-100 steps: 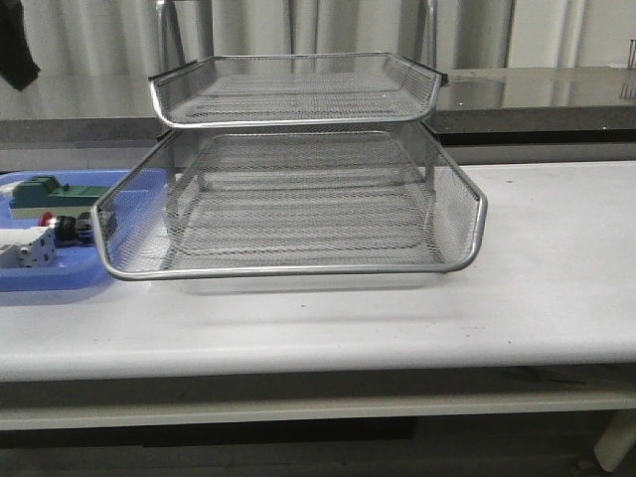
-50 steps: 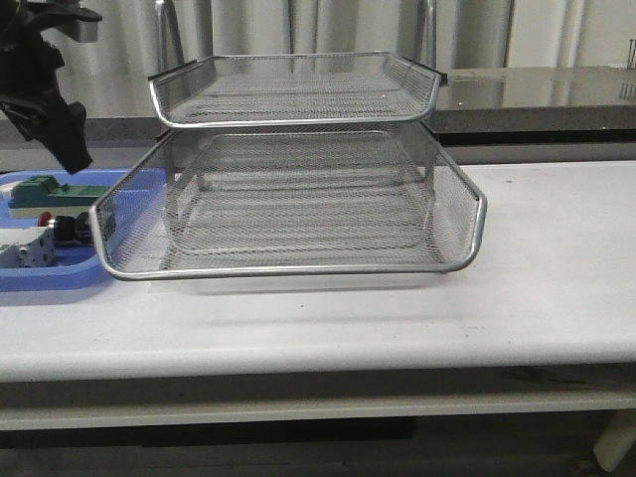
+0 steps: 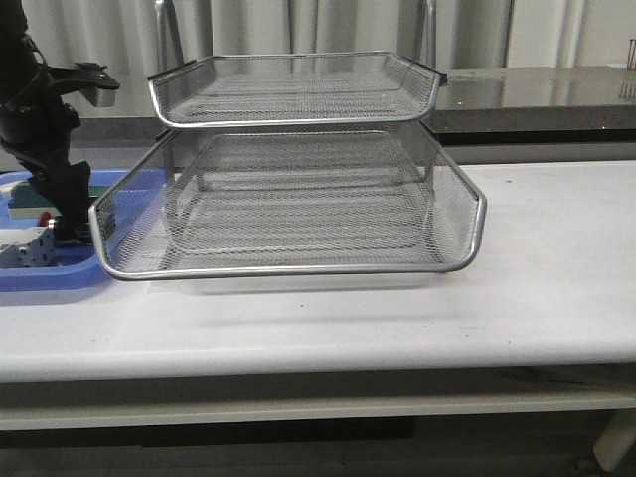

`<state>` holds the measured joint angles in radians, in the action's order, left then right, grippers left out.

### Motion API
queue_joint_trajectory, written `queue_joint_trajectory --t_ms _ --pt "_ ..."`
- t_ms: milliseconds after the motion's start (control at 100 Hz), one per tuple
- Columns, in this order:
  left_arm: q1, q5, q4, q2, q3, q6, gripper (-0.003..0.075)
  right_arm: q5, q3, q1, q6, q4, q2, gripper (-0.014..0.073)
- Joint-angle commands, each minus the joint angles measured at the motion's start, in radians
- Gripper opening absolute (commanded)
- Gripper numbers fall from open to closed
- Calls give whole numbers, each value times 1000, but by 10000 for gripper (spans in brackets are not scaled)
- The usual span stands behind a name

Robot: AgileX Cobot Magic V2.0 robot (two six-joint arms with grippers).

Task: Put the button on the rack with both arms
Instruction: 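Lower the left gripper onto the red button in the blue tray and grasp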

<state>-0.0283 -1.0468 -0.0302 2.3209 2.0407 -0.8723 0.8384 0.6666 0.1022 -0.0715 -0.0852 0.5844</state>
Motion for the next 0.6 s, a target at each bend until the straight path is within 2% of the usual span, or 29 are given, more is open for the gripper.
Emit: queue_joint_trajectory --t_ms 0,590 --pt "-7 51 -8 -59 33 -6 663 -69 31 -4 -1 -18 1 -68" --pt "-8 107 -15 6 33 -59 663 -69 31 -4 -1 -18 1 -68"
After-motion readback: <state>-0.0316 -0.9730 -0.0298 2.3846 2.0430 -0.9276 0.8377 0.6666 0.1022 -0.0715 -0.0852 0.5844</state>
